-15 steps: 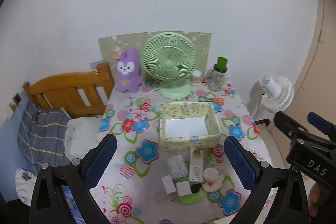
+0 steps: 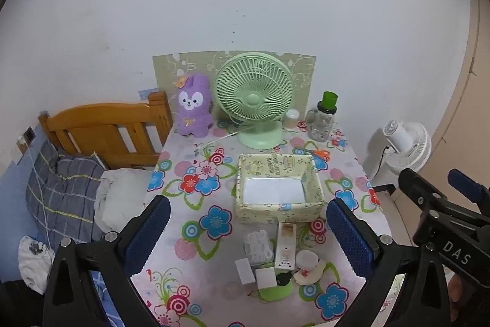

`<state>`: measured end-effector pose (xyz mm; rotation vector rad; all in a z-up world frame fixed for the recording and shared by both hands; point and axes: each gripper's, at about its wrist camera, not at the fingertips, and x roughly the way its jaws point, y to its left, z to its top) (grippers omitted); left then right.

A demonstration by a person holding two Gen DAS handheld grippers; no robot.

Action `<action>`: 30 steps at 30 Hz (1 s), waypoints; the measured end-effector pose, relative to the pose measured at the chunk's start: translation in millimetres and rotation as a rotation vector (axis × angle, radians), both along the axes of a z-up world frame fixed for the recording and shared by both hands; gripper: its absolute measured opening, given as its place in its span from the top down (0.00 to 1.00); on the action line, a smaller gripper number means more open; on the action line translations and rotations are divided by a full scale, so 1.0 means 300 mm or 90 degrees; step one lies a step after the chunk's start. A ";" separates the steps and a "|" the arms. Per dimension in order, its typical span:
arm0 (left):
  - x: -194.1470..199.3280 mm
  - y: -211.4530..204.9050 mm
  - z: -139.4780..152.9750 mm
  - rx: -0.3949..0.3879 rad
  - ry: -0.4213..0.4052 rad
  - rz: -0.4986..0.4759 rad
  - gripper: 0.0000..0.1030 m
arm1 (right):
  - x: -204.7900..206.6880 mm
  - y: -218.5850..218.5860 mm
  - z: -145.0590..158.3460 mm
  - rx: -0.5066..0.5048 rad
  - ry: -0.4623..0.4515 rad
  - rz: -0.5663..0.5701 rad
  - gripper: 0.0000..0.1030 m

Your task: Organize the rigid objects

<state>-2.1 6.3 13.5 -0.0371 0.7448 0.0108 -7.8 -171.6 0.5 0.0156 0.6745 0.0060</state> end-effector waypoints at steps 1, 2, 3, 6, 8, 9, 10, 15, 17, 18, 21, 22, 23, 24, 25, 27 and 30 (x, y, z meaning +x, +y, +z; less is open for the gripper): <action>0.002 0.000 -0.002 0.001 0.002 0.002 0.00 | 0.002 -0.003 0.003 0.002 -0.001 0.000 0.05; 0.003 0.002 -0.005 0.002 0.003 0.005 0.00 | 0.001 -0.005 0.003 0.002 -0.003 0.000 0.05; 0.003 0.002 -0.007 0.003 0.004 0.007 0.00 | 0.002 -0.007 0.001 0.001 -0.003 0.001 0.05; 0.002 0.009 -0.014 0.001 0.007 0.010 0.00 | -0.001 -0.005 -0.001 -0.001 -0.005 0.001 0.05; 0.003 0.009 -0.016 0.002 0.007 0.012 0.00 | -0.004 -0.004 0.000 -0.003 -0.008 0.001 0.05; 0.004 0.009 -0.017 0.002 0.007 0.012 0.00 | -0.005 -0.002 0.003 -0.005 -0.010 0.002 0.05; 0.001 0.009 -0.018 0.002 0.007 0.013 0.00 | -0.005 0.000 0.005 -0.007 -0.011 0.001 0.05; -0.012 0.006 -0.031 0.003 0.002 0.011 0.00 | -0.007 -0.002 0.006 -0.010 -0.017 0.001 0.05; -0.010 0.005 -0.035 0.004 0.004 0.012 0.00 | -0.007 -0.002 0.005 -0.008 -0.017 0.001 0.05; -0.015 0.005 -0.037 0.003 0.003 0.012 0.00 | -0.003 -0.003 0.005 -0.005 -0.014 0.002 0.05; -0.011 0.005 -0.043 0.002 0.008 0.013 0.00 | 0.001 -0.006 0.008 -0.001 -0.015 0.002 0.05; -0.009 0.005 -0.041 0.001 0.009 0.013 0.00 | 0.001 -0.006 0.008 -0.001 -0.016 0.001 0.05; -0.008 0.005 -0.040 0.001 0.008 0.013 0.00 | 0.000 -0.007 0.009 -0.001 -0.018 0.001 0.05; -0.006 0.004 -0.038 0.002 0.007 0.013 0.00 | -0.001 -0.008 0.008 0.001 -0.020 0.000 0.05; -0.003 0.000 -0.037 0.004 0.006 0.012 0.00 | -0.002 -0.009 0.008 0.002 -0.021 0.000 0.05; -0.002 -0.002 -0.036 0.006 0.004 0.012 0.00 | -0.004 -0.010 0.005 0.004 -0.022 -0.001 0.05; 0.000 -0.002 -0.035 0.007 0.004 0.012 0.00 | -0.002 -0.010 0.005 0.004 -0.023 -0.001 0.05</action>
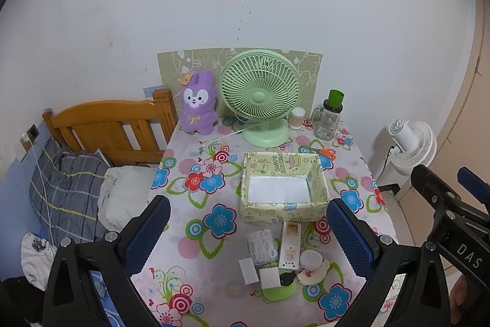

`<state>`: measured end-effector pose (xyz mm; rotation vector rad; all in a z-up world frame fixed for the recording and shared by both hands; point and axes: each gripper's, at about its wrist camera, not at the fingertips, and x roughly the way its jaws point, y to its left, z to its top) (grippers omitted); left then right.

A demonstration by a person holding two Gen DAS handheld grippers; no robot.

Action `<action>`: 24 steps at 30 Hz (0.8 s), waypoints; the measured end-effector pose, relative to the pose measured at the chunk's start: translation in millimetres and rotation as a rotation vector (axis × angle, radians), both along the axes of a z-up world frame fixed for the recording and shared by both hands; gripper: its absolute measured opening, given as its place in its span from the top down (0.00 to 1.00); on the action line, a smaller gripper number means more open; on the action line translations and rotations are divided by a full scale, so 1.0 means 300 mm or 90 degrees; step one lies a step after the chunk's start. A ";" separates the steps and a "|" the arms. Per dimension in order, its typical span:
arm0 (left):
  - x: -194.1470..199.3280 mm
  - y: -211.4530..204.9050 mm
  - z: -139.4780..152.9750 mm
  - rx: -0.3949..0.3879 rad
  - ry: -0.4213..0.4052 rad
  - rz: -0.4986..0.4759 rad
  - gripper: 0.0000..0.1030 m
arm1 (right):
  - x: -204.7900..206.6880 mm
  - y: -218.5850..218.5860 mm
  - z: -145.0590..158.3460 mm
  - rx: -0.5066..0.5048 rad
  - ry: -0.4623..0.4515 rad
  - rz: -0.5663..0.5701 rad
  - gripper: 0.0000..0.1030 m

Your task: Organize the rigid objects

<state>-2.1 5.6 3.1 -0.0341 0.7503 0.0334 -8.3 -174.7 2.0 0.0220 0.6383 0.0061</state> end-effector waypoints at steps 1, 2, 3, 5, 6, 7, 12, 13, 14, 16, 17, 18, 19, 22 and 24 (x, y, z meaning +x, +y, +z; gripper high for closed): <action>0.000 0.001 0.000 0.001 0.000 0.000 0.00 | -0.002 -0.001 -0.001 0.000 -0.001 0.000 0.05; 0.001 0.001 0.001 0.001 0.000 0.000 0.00 | 0.000 0.000 -0.001 0.001 -0.001 0.001 0.05; 0.001 0.001 0.002 0.002 -0.001 0.000 0.00 | -0.001 0.000 0.000 0.001 0.000 0.000 0.05; 0.004 0.003 0.002 0.003 -0.001 0.000 0.00 | -0.002 0.000 -0.001 0.001 -0.001 0.000 0.05; 0.003 0.003 0.002 0.002 -0.001 0.000 0.00 | -0.001 0.001 -0.001 0.001 0.000 0.001 0.05; 0.003 0.003 0.001 0.003 -0.001 0.000 0.00 | 0.000 0.001 -0.001 0.001 0.000 0.000 0.05; 0.001 0.003 0.000 0.002 -0.001 0.000 0.00 | -0.002 -0.001 -0.002 0.002 0.000 0.000 0.05; 0.001 0.003 0.000 0.002 -0.001 0.000 0.00 | -0.001 0.000 -0.003 0.002 0.000 0.001 0.05; 0.001 0.002 0.000 0.002 -0.001 0.000 0.00 | -0.004 0.000 -0.003 0.001 -0.001 0.001 0.05; 0.000 0.001 -0.001 0.003 -0.002 0.000 0.00 | -0.002 -0.002 -0.002 0.000 -0.002 0.000 0.05; 0.000 0.002 -0.001 0.003 -0.002 0.000 0.00 | -0.001 -0.002 -0.001 -0.002 -0.003 0.000 0.05; 0.001 0.002 0.000 0.004 -0.003 0.000 0.00 | -0.001 -0.002 -0.002 -0.003 -0.004 0.000 0.05; 0.002 0.004 0.000 0.004 -0.003 -0.002 0.00 | 0.000 -0.003 -0.002 -0.003 -0.004 0.001 0.05; 0.002 0.008 0.001 0.005 -0.007 0.002 0.00 | 0.001 -0.003 -0.005 -0.002 -0.005 0.003 0.05; 0.002 0.009 -0.001 0.008 -0.009 0.003 0.00 | 0.003 -0.002 -0.009 0.000 -0.002 0.006 0.05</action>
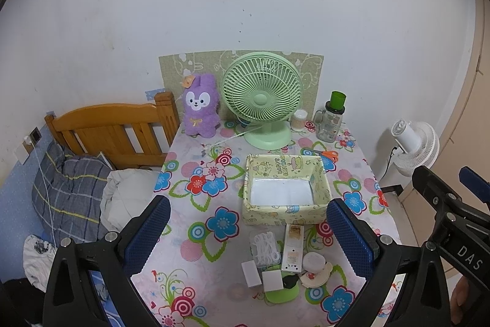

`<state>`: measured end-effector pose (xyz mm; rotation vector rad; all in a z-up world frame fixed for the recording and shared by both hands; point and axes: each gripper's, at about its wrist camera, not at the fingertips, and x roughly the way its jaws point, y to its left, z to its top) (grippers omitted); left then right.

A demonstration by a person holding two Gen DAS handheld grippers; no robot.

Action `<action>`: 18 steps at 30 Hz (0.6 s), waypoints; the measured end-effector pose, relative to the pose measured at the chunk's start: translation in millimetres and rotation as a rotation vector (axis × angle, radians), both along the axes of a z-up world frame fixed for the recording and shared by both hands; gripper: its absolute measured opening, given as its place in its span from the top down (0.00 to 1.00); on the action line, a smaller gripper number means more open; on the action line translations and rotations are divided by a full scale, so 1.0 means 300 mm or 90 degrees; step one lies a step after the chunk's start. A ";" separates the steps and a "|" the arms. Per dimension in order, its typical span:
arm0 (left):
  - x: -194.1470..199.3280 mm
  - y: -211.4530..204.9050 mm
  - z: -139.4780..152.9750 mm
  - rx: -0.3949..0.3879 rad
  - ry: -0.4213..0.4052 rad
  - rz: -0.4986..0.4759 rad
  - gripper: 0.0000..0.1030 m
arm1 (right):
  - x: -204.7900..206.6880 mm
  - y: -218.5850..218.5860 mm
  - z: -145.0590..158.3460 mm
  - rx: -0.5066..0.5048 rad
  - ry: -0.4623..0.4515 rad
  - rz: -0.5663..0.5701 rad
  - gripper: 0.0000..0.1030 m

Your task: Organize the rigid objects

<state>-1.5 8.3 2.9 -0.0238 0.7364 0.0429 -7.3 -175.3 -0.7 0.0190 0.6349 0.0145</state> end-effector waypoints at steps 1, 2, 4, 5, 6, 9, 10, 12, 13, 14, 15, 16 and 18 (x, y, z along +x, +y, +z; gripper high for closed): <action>0.001 0.001 -0.001 0.000 0.000 0.001 0.00 | 0.000 -0.001 -0.003 0.003 0.001 0.002 0.05; 0.003 0.002 -0.003 0.000 0.000 0.002 0.00 | 0.002 -0.002 -0.005 0.006 0.000 0.004 0.05; 0.008 0.002 -0.007 -0.002 0.000 0.001 0.00 | -0.003 -0.006 -0.007 0.010 -0.004 0.008 0.05; 0.011 0.004 -0.011 -0.007 0.003 0.000 0.00 | -0.005 -0.006 -0.008 0.013 -0.004 0.009 0.05; 0.012 0.006 -0.015 -0.014 0.006 0.000 0.00 | -0.005 -0.007 -0.007 0.016 -0.005 0.010 0.05; 0.016 0.005 -0.016 -0.023 0.006 -0.004 0.00 | -0.007 -0.008 -0.004 0.011 -0.012 0.005 0.05; 0.016 0.002 -0.016 -0.021 0.003 -0.005 0.00 | -0.009 -0.007 -0.004 0.009 -0.013 0.003 0.05; 0.014 -0.007 -0.016 -0.015 -0.002 -0.003 0.00 | -0.008 -0.006 -0.002 0.009 -0.014 0.000 0.05; 0.014 -0.009 -0.016 -0.014 -0.004 -0.003 0.00 | -0.007 -0.006 -0.002 0.009 -0.015 -0.001 0.05; 0.013 -0.012 -0.015 -0.013 -0.006 -0.004 0.00 | -0.006 -0.005 -0.002 0.009 -0.015 -0.002 0.05; 0.013 -0.011 -0.015 -0.013 -0.008 -0.004 0.00 | -0.006 -0.006 -0.003 0.009 -0.016 -0.003 0.05; 0.014 -0.012 -0.014 -0.012 -0.009 -0.005 0.00 | -0.006 -0.007 -0.003 0.009 -0.017 -0.003 0.05; 0.013 -0.015 -0.011 -0.009 -0.014 -0.006 0.00 | -0.006 -0.006 -0.003 0.007 -0.019 -0.004 0.05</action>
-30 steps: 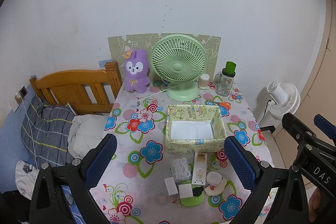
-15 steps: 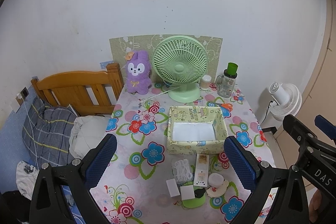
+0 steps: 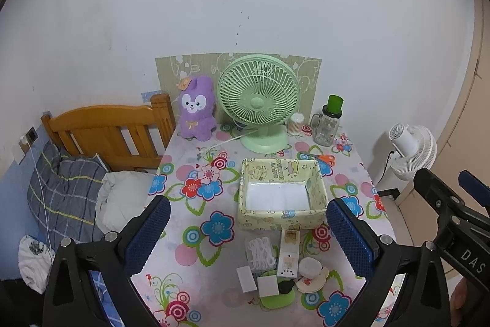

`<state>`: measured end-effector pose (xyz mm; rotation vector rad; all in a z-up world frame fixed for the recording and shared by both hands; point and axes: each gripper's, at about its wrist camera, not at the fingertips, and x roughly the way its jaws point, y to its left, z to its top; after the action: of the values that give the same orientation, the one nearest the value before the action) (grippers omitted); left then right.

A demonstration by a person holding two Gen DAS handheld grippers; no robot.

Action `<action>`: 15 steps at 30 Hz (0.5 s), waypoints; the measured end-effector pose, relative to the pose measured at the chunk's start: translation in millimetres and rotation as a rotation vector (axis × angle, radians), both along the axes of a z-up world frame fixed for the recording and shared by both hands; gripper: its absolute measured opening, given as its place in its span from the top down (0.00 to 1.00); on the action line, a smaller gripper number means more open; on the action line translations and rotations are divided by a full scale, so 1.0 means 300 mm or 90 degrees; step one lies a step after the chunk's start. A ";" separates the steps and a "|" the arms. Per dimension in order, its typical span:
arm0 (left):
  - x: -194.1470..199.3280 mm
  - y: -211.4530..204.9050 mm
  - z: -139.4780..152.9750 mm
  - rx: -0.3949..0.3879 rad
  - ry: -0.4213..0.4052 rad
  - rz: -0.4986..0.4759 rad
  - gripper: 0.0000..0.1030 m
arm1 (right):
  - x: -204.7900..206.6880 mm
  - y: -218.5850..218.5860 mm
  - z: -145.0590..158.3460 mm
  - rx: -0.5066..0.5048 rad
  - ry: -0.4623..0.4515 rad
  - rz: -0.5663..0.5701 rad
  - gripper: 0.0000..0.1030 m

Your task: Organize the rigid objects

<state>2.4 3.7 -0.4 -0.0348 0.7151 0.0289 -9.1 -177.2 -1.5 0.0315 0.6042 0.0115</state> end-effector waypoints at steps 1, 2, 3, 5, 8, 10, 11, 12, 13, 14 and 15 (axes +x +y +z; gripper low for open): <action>-0.001 -0.002 0.002 0.003 -0.003 -0.001 0.00 | 0.000 -0.001 0.001 0.000 -0.002 -0.001 0.05; -0.003 -0.002 0.004 0.005 -0.006 -0.001 0.00 | 0.000 -0.001 0.001 0.000 -0.003 -0.001 0.05; -0.003 -0.002 0.006 0.007 -0.008 -0.001 0.00 | 0.001 -0.003 0.001 0.000 -0.004 -0.001 0.05; -0.005 -0.003 0.006 0.009 -0.011 -0.002 0.00 | 0.002 -0.006 -0.003 0.002 -0.004 0.000 0.05; -0.007 -0.003 0.004 0.006 -0.009 0.000 0.00 | 0.005 -0.004 -0.009 0.002 0.000 0.001 0.05; -0.004 -0.002 -0.001 0.005 -0.006 0.002 0.00 | 0.013 -0.001 -0.017 0.002 0.004 0.004 0.05; -0.001 0.001 -0.007 0.003 -0.002 0.003 0.00 | 0.017 -0.001 -0.021 0.001 0.008 0.005 0.05; 0.003 0.004 -0.012 0.002 0.001 0.005 0.00 | 0.021 0.000 -0.027 0.002 0.013 0.008 0.05; 0.005 0.007 -0.019 0.000 0.004 0.008 0.00 | 0.027 0.000 -0.033 0.005 0.018 0.013 0.05; 0.006 0.010 -0.029 0.001 0.003 0.013 0.00 | 0.029 0.001 -0.037 0.007 0.021 0.015 0.05; 0.007 0.010 -0.036 0.004 0.003 0.014 0.00 | 0.034 0.003 -0.046 0.009 0.027 0.016 0.05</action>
<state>4.4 6.7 -11.0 -0.0363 0.7194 0.0526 1.1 -176.3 -15.4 0.0375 0.6465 0.0397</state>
